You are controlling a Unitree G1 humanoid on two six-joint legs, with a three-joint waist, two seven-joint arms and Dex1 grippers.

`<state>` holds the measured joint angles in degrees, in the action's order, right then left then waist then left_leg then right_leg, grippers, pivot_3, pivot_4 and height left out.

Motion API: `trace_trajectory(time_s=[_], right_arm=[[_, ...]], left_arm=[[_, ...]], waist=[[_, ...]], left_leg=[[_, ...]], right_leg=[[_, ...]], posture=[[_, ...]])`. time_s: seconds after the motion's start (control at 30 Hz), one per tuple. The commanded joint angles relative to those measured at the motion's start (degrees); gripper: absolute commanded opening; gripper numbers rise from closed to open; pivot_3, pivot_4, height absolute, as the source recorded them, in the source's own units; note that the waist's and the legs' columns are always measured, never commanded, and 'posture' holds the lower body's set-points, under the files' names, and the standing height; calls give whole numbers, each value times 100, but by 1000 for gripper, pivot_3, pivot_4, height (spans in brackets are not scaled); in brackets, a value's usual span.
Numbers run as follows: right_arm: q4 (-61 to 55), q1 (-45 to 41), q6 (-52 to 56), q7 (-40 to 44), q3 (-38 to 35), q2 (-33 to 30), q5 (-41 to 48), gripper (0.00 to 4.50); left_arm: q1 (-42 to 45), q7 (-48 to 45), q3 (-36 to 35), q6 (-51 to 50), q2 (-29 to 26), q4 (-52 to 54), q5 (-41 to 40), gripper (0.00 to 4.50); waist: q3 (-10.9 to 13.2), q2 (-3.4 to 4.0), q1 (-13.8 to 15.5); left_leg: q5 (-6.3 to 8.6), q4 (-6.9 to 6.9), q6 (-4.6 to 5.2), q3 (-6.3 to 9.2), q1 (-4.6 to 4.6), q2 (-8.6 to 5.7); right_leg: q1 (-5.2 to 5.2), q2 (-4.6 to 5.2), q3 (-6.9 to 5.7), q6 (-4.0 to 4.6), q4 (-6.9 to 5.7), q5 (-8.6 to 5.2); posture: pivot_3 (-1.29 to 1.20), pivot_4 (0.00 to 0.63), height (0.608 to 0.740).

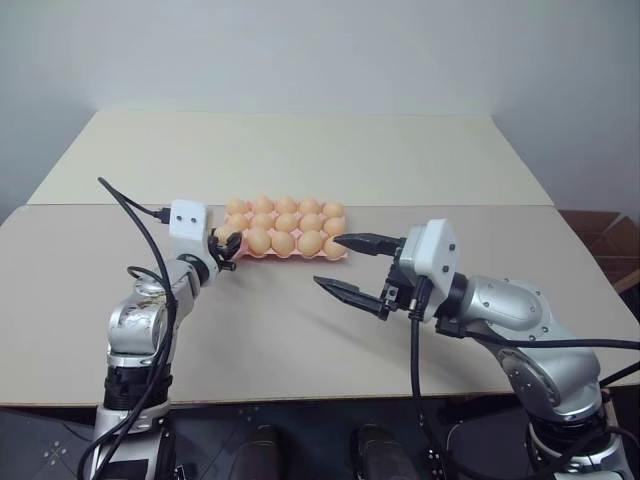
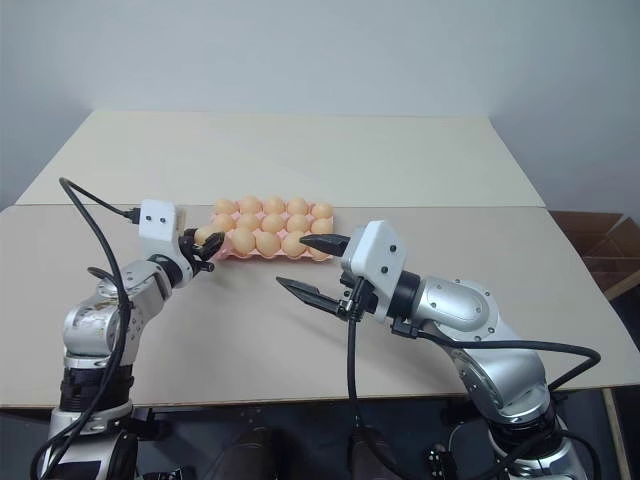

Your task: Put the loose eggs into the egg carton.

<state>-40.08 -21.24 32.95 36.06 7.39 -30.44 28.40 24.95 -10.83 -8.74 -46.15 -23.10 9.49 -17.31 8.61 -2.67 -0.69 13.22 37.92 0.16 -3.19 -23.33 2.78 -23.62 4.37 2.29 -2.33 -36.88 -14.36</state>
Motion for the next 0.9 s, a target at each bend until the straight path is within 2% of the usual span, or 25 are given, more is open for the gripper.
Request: trace_trajectory(time_s=[0.03, 0.57, 0.6, 0.77, 0.9], right_arm=[[-190, -100, -65, 62, -148, 8, 178, 3387], [-237, -157, -77, -2, -129, 13, 267, 3387], [-236, -157, -76, -2, -130, 12, 269, 3387], [-215, -177, -91, 13, -118, 17, 262, 3387], [-206, -185, -102, 12, -116, 15, 245, 3387]], left_arm=[[178, -21, 51, 218, -34, -142, 167, 1918], [259, -91, -8, 278, 71, -468, 180, 1909], [250, -85, -18, 284, 78, -460, 182, 2621], [220, -167, 2, 218, 62, -370, 151, 4080], [135, -176, -37, 275, 1, -201, 183, 4080]], waist=[[0, 0, -1], [0, 0, -1], [0, 0, -1], [0, 0, 0], [0, 0, -1]], left_leg=[[0, 0, 0, 0, 1, 0], [0, 0, 0, 0, -1, 0], [0, 0, 0, 0, -1, 0], [0, 0, 0, -1, 0, 0], [0, 0, 0, 0, -1, 0]], right_leg=[[0, 0, 0, 0, 0, 0], [0, 0, 0, 0, 0, 0], [0, 0, 0, 0, 0, 0], [0, 0, 0, 0, -1, 0], [0, 1, 0, -1, 0, 0]], posture=[[0, 150, 740], [0, 150, 740], [0, 150, 740], [0, 150, 740], [0, 150, 740]])
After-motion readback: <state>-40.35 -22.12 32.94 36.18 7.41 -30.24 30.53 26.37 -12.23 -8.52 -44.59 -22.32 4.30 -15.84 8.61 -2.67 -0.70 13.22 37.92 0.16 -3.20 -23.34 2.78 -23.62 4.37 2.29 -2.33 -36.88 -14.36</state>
